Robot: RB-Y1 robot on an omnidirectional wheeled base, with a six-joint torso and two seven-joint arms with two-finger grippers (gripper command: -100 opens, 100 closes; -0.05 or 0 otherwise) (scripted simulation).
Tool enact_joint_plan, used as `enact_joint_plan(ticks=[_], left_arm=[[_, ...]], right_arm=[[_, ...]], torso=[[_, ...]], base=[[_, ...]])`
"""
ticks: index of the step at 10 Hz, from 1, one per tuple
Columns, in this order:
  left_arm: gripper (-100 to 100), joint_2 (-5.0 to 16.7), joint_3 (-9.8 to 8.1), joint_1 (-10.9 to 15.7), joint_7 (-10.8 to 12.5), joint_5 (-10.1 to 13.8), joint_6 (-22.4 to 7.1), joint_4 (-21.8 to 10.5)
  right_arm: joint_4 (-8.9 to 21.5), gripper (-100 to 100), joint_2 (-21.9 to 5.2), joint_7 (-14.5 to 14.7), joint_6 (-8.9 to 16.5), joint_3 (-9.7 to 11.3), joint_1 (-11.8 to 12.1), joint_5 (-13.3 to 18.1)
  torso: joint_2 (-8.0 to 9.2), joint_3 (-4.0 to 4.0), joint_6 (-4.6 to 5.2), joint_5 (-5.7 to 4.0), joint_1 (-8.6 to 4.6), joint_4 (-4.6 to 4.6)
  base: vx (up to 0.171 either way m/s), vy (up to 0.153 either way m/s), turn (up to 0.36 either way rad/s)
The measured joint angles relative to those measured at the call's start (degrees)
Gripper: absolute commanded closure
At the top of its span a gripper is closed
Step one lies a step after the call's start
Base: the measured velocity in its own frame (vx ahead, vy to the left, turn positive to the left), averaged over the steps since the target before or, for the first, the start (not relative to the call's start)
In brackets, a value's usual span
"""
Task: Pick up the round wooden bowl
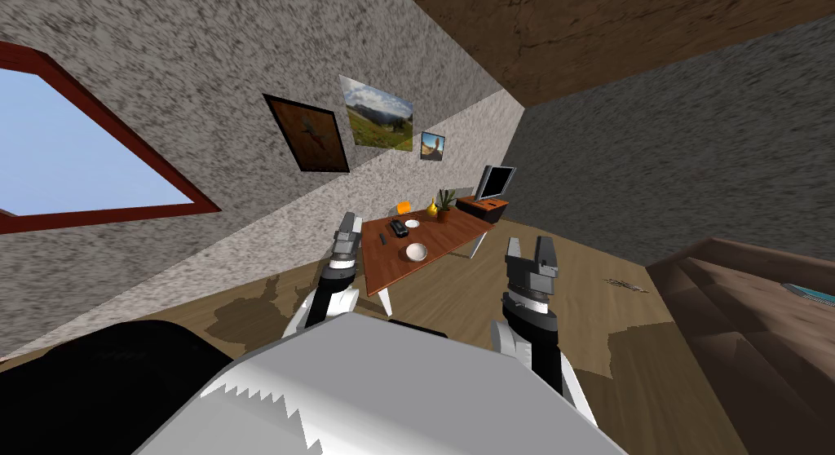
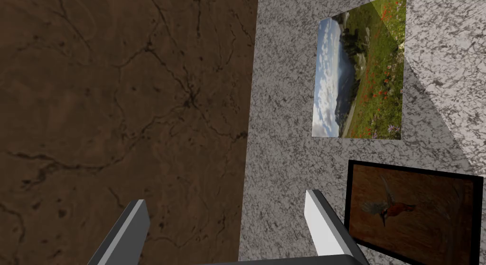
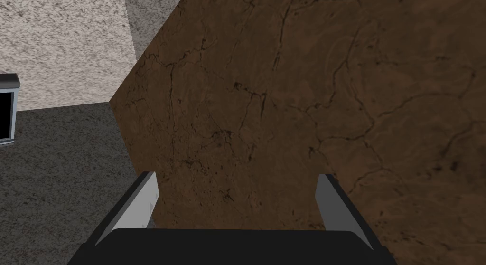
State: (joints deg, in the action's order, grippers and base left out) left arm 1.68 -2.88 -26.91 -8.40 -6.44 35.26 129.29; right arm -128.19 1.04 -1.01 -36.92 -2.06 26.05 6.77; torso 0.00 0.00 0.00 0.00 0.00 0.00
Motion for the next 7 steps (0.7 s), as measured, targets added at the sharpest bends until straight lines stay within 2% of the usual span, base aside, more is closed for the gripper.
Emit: enact_joint_plan(ticks=[3,7], left_arm=[[-100,2.3,0.31,1.0,0.0,0.7,-3.1,-1.2],[-100,4.5,0.8,2.9,0.1,2.0,-9.5,-2.6]], right_arm=[[0.0,0,0.0,0.0,0.0,0.0,0.0,0.0],[0.0,0,0.0,0.0,0.0,0.0,0.0,0.0]], torso=[[0.05,0.03,0.0,-0.03,-0.13,0.01],[0.03,0.02,0.0,-0.03,-0.12,0.01]], base=[[-0.015,-0.036,0.006],[-0.011,-0.035,0.006]])
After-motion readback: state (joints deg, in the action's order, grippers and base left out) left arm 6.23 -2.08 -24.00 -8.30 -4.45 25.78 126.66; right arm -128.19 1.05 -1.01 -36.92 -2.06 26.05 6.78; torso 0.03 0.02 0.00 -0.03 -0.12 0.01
